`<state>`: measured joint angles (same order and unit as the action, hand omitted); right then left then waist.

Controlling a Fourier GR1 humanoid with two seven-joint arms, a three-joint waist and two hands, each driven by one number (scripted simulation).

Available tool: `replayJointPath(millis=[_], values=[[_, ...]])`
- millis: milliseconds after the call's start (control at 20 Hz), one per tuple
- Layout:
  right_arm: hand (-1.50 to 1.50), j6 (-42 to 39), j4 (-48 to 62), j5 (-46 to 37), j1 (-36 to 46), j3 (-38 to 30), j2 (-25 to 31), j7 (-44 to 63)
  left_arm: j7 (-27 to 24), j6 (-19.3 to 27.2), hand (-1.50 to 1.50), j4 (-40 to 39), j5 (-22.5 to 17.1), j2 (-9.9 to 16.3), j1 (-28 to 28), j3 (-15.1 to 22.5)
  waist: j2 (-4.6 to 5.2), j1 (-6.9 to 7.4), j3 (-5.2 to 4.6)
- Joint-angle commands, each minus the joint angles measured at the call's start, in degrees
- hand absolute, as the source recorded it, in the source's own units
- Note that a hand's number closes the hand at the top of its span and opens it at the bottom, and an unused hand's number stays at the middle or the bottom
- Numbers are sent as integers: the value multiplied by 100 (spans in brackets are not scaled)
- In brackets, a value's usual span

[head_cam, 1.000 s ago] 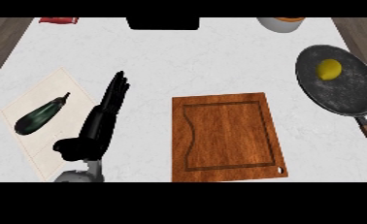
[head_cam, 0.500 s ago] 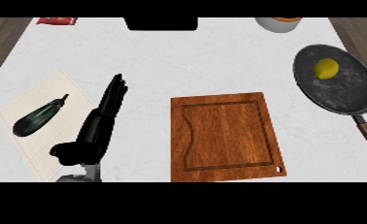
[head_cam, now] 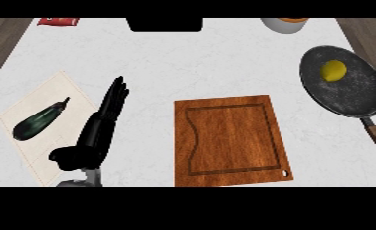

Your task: Pick the lemon from the cutting board and place it in the pan

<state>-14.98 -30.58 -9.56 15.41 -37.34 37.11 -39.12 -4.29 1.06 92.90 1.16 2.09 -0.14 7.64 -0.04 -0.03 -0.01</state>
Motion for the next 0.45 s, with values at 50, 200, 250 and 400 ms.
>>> replayJointPath(millis=[50, 200, 250, 400], values=[[-150, 417, 244, -14, 84, 252, -59, -95, 96, -84, 0, 24, -157, -62, -89, -107, 10, 31, 4], [-150, 293, -187, 190, -155, 244, 167, 31, -32, -130, 0, -238, -48, -11, -152, -151, 5, 12, 2], [-150, 643, -452, 40, -88, 416, -108, 209, 56, -267, 0, -124, -223, 98, -250, -289, 3, 12, 0], [-150, 579, -371, 125, -325, 305, 253, -5, -95, -151, 0, -274, -54, -74, -45, -89, 2, 1, 0]])
